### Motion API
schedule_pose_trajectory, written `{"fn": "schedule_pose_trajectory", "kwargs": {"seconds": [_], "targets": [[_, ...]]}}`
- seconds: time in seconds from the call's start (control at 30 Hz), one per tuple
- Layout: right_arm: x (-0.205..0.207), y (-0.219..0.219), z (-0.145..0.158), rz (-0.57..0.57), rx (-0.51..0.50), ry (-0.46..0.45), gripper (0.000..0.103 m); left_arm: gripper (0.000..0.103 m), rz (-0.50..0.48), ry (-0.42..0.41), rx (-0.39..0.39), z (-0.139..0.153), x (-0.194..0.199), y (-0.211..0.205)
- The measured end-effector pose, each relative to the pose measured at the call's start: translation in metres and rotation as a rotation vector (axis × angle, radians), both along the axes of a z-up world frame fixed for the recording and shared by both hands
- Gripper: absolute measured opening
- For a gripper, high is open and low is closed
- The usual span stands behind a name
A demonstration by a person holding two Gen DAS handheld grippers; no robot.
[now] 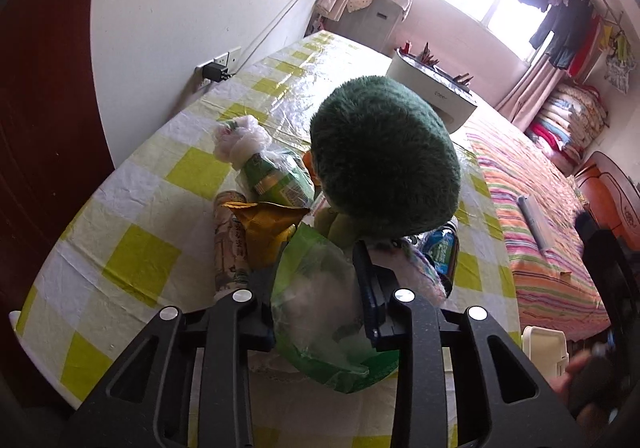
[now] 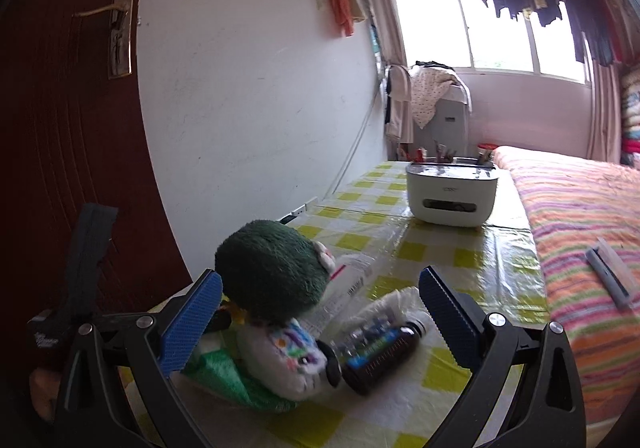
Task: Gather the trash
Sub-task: 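Grasp the green plastic bag with the left tool while the right tool reaches the green plush ball, then close the right tool on the green plush ball and lift it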
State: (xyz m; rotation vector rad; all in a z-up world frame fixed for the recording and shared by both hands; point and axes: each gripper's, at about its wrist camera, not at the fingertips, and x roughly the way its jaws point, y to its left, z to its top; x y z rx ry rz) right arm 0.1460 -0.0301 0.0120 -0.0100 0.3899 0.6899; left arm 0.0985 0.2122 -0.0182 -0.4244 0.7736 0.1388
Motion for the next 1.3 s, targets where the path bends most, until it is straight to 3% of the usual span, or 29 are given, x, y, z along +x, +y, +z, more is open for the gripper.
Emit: {"fn": "schedule_pose_trajectory", "kwargs": {"seconds": [0.17,0.53,0.8,1.0,1.1,1.3], "targets": [[0.032,0.035,-0.001,0.076,-0.021,0.058,0.096,0.028,-0.015,-0.035,0.03,0.005,-0.01,0.005],[0.057,0.105,-0.031,0.222,-0.128,0.216,0.096,0.028,-0.006,-0.078,-0.017,0.011,-0.036,0.041],[0.067,0.114,-0.056,0.251,-0.083,0.383,0.096,0.029,0.005,-0.101,-0.048,0.013,-0.055,0.06],[0.069,0.123,-0.069,0.304,-0.087,0.484,0.093,0.028,0.016,-0.167,-0.047,0.023,-0.067,0.066],[0.063,0.122,-0.067,0.295,-0.096,0.458,0.08,0.028,0.013,-0.19,-0.049,0.025,-0.071,0.066],[0.047,0.089,-0.05,0.193,-0.016,0.386,0.077,0.028,0.001,-0.232,-0.042,0.029,-0.08,0.064]]}}
